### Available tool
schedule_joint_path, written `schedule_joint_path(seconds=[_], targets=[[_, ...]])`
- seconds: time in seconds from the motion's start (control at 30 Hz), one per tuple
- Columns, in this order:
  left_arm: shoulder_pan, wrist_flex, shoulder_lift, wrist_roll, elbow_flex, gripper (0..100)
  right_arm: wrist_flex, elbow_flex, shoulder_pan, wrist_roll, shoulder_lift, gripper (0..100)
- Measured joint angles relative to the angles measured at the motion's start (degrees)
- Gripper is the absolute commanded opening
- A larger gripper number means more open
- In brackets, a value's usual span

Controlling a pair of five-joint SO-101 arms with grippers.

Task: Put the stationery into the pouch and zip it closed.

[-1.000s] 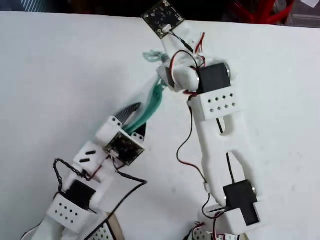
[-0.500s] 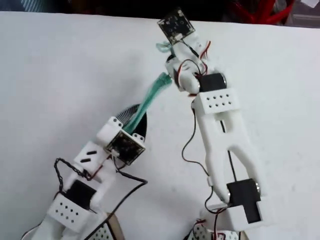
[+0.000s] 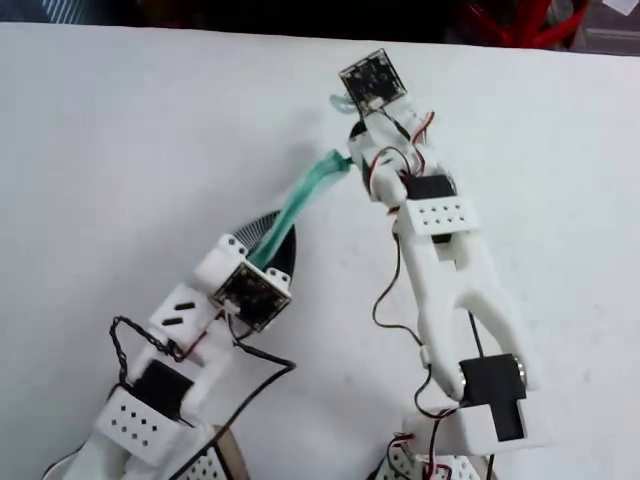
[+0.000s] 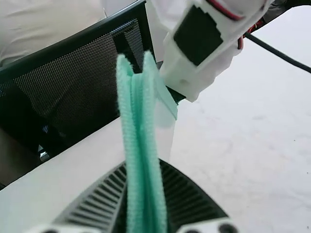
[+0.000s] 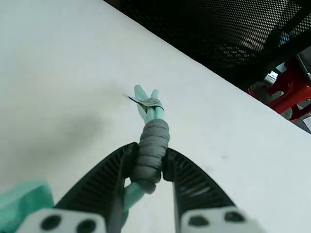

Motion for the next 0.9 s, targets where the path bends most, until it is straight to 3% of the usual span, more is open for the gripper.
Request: schedule_joint_path(seconds=[0.23,0.33,0.43,0.7,0.9], targets=[[0.09,0.00,0.00,0.00,0.09,2,-6.51,5.19,0.53,-0.26,-0.18,4.3],[0.09,-0.18,0.26,0.00,0.09,2,-3.96,5.36,0.97,-4.40,-1.76,20.9],[0.00,-0.44,0.18,0.00,0.09,2,4.40,4.13,2.11,-11.96,-6.15,34.6],[-0.26,-2.37,0.09,-10.64,0.00,2,35.08,-2.64,4.22,-15.65,-28.66,31.6],[-0.26,-3.96,0.97,-15.21,-5.45,2,42.46,-1.23,7.91,-15.82,-42.64,31.6]])
